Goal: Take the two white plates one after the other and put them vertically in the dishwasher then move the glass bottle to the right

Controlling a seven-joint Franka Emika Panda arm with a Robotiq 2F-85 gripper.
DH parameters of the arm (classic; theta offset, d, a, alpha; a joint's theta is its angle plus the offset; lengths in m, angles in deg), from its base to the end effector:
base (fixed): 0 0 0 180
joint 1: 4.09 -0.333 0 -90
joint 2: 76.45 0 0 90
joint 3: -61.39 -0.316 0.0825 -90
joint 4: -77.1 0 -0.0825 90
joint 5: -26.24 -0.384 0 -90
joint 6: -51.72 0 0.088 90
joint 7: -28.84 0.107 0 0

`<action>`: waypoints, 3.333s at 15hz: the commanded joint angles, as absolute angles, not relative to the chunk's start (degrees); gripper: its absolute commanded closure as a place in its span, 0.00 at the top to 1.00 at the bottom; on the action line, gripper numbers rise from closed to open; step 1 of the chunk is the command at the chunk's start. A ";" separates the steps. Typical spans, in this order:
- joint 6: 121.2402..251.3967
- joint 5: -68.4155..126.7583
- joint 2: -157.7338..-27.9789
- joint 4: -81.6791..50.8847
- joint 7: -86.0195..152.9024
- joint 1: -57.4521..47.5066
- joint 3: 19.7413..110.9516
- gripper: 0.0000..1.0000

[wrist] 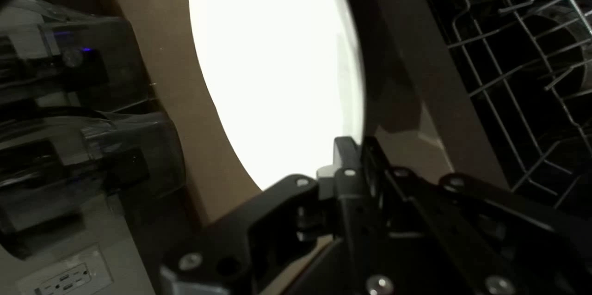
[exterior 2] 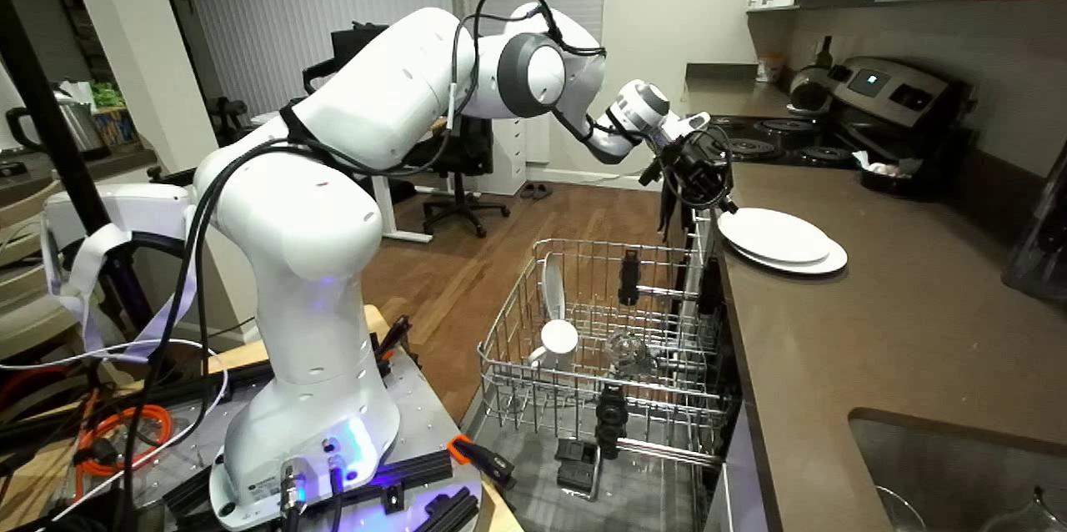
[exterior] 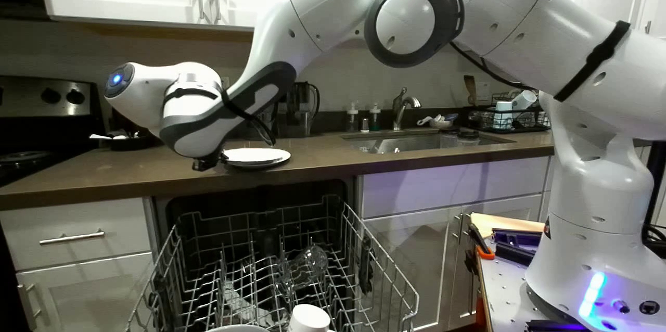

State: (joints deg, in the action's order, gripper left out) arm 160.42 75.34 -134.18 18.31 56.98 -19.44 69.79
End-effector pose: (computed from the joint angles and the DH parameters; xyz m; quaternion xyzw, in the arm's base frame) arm 0.7746 0.0811 0.2502 0.8954 0.0204 0.0811 0.4374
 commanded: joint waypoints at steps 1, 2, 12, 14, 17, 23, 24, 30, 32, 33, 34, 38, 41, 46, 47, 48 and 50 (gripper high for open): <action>158.85 74.70 -134.26 18.20 57.59 -20.20 70.08 0.10; 158.82 74.71 -134.30 18.24 57.59 -20.23 70.08 0.10; 158.27 75.60 -135.15 18.99 57.67 -20.28 71.12 0.15; 158.16 75.70 -135.19 19.07 57.65 -20.27 71.35 0.16; 158.15 75.90 -135.30 19.25 57.61 -20.28 71.61 0.20; 158.32 75.94 -135.76 19.60 57.54 -20.16 71.86 0.23; 158.32 75.91 -135.86 19.65 57.51 -20.13 71.86 0.20; 158.02 76.79 -136.06 19.69 57.68 -20.33 72.11 0.05; 157.75 77.20 -135.75 19.31 58.05 -20.69 72.54 0.05; 157.65 77.41 -135.54 19.00 58.32 -20.89 72.73 0.05; 157.59 77.53 -135.40 18.80 58.47 -20.99 72.84 0.05; 156.99 78.14 -134.49 17.76 59.92 -21.59 73.37 0.05; 155.89 78.54 -133.55 16.69 61.36 -22.43 73.95 0.05; 152.52 80.00 -131.41 14.46 63.24 -24.28 73.90 0.05; 151.76 80.73 -130.95 13.99 63.82 -24.83 73.85 0.05; 151.05 81.46 -130.49 13.53 64.28 -25.21 73.69 0.05; 149.62 82.91 -129.43 12.29 65.19 -26.13 73.36 0.05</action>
State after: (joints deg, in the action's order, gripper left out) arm 151.85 79.92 -133.38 17.32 62.47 -24.43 73.46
